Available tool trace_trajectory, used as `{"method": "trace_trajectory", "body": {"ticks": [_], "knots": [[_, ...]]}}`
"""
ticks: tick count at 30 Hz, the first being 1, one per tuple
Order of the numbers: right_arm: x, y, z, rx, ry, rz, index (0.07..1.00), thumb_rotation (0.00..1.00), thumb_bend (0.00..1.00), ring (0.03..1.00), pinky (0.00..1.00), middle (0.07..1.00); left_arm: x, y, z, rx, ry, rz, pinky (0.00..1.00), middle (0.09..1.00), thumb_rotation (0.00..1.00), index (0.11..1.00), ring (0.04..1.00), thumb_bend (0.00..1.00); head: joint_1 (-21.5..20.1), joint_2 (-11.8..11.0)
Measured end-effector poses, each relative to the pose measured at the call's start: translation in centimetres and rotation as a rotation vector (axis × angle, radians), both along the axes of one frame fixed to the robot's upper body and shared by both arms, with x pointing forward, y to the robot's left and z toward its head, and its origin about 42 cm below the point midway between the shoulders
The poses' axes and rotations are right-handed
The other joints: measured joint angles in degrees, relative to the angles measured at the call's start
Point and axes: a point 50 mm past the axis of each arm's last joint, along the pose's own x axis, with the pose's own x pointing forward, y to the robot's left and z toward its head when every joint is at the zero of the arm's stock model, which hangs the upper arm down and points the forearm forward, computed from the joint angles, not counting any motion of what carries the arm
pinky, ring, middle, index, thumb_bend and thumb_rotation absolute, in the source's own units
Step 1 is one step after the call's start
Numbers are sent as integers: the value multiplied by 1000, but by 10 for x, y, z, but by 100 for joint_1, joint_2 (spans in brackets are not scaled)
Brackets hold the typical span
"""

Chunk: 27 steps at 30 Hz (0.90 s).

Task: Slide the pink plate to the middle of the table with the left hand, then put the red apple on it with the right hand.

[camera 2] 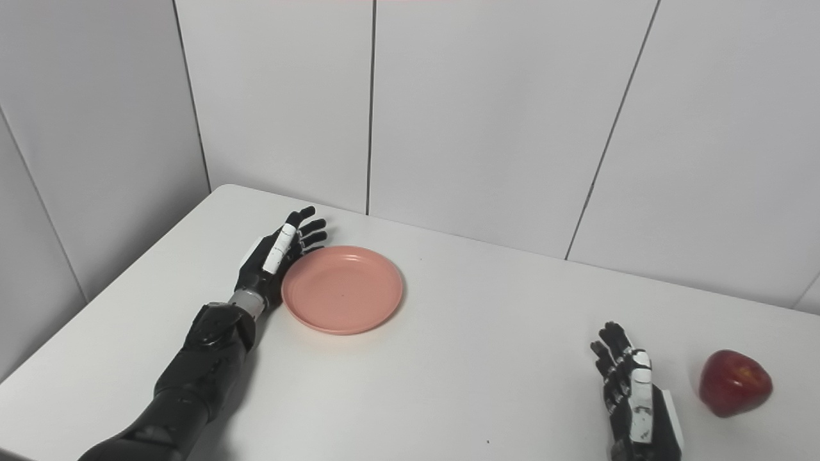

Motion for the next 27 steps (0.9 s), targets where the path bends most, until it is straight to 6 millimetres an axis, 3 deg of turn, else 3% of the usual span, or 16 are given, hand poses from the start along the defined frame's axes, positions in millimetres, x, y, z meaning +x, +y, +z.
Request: {"method": "trace_trajectory", "body": {"ticks": [11,17,27], "knots": [[0,3,0,-3,-1,2,895,1000,879,925,1000,934,2,-18,0,31,0,-24,833,847,814,858,848,981,-35,18],[-1,6,2,-5,-6,2,896,1000,886,924,1000,933,0,-31,0,19,-5,-18,900,852,820,851,872,970,-79,35],[-2,11,3,-4,-7,6,896,1000,866,925,995,933,-4,-51,1,4,-12,-45,822,826,839,845,835,973,-167,70]]}}
